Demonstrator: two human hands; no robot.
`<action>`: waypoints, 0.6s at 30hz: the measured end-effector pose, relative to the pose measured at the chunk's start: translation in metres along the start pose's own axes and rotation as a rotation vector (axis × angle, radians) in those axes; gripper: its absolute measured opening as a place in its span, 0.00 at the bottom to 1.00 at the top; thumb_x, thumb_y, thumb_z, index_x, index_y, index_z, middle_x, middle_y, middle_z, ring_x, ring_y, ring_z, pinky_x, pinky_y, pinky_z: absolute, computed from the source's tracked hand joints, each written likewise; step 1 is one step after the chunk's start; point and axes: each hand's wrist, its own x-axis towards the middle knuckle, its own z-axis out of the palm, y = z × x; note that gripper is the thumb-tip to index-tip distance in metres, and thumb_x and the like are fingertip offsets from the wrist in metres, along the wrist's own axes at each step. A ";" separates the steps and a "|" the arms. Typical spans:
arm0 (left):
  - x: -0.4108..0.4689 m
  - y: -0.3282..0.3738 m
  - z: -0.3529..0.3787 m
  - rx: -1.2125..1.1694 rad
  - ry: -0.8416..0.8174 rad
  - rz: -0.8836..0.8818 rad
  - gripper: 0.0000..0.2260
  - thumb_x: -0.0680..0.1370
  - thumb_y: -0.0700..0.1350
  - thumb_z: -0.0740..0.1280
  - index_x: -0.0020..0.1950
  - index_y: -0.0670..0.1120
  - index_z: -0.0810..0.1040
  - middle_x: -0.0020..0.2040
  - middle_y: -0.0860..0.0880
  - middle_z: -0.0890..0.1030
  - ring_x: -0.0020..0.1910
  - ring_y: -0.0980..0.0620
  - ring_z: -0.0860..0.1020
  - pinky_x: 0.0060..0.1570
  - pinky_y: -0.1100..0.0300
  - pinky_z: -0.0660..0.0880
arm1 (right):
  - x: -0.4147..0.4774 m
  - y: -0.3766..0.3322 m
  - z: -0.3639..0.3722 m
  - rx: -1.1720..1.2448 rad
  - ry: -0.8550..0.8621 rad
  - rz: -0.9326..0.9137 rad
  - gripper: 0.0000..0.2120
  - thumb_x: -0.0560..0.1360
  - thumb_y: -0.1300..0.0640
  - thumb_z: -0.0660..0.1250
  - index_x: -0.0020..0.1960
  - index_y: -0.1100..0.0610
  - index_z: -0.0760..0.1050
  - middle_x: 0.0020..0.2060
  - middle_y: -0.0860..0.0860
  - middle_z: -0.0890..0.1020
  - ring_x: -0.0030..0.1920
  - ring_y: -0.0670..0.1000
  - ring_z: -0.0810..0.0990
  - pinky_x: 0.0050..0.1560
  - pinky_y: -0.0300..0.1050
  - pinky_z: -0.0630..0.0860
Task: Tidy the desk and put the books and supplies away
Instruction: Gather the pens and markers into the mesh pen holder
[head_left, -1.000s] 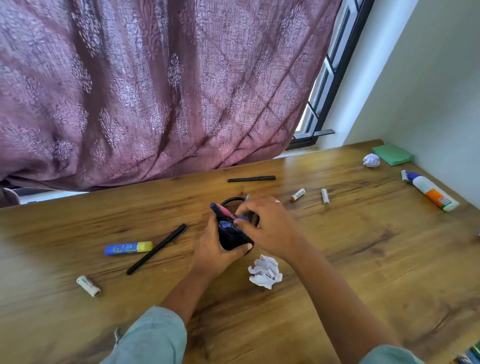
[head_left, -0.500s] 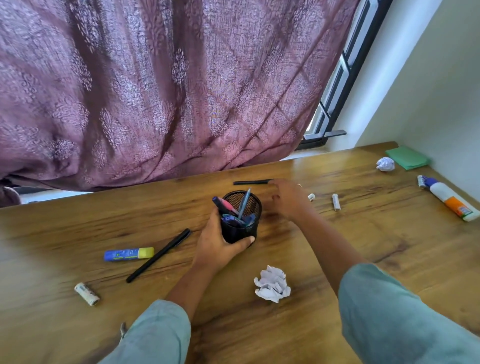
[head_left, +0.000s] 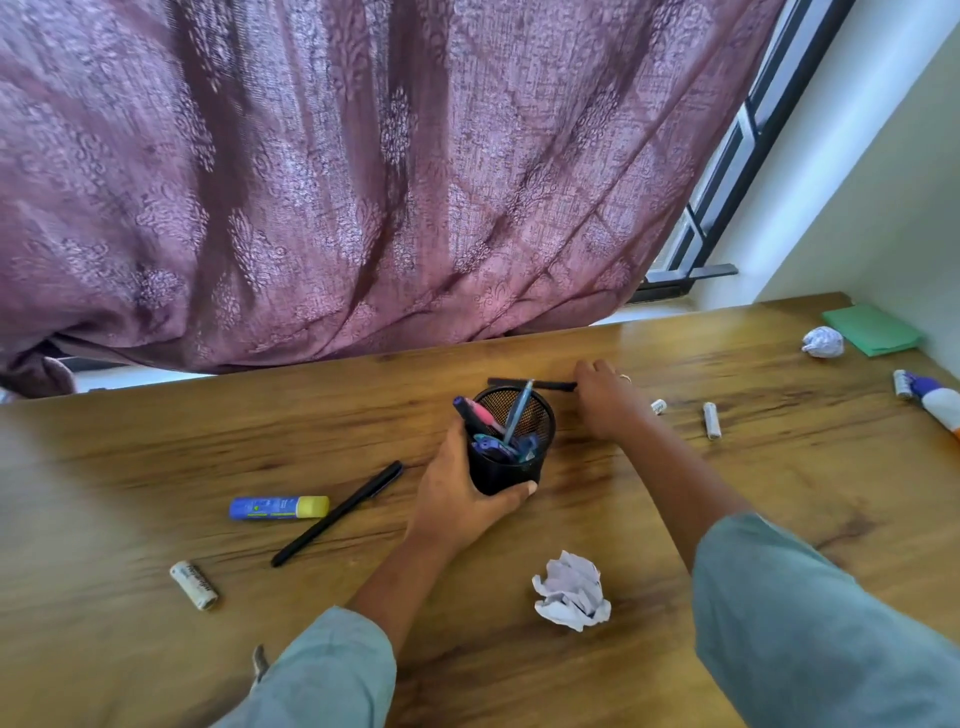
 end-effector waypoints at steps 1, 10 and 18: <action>-0.001 0.000 0.000 0.000 0.001 -0.004 0.36 0.61 0.62 0.75 0.63 0.62 0.61 0.59 0.60 0.76 0.58 0.60 0.75 0.58 0.55 0.76 | -0.005 -0.002 -0.003 0.125 0.031 0.001 0.13 0.79 0.63 0.55 0.63 0.63 0.65 0.61 0.61 0.71 0.60 0.65 0.73 0.56 0.56 0.71; -0.014 0.002 -0.004 -0.004 0.051 -0.017 0.37 0.59 0.62 0.76 0.63 0.61 0.62 0.58 0.58 0.77 0.58 0.58 0.76 0.60 0.53 0.75 | -0.122 -0.013 -0.094 0.594 0.598 -0.215 0.06 0.79 0.60 0.62 0.48 0.58 0.79 0.35 0.43 0.73 0.36 0.43 0.70 0.38 0.28 0.63; -0.061 -0.005 -0.019 -0.032 0.130 -0.023 0.32 0.61 0.54 0.80 0.56 0.66 0.64 0.55 0.60 0.79 0.54 0.63 0.77 0.54 0.63 0.75 | -0.171 -0.041 -0.101 0.409 0.409 -0.454 0.04 0.76 0.58 0.66 0.44 0.54 0.78 0.38 0.46 0.80 0.40 0.46 0.76 0.42 0.36 0.68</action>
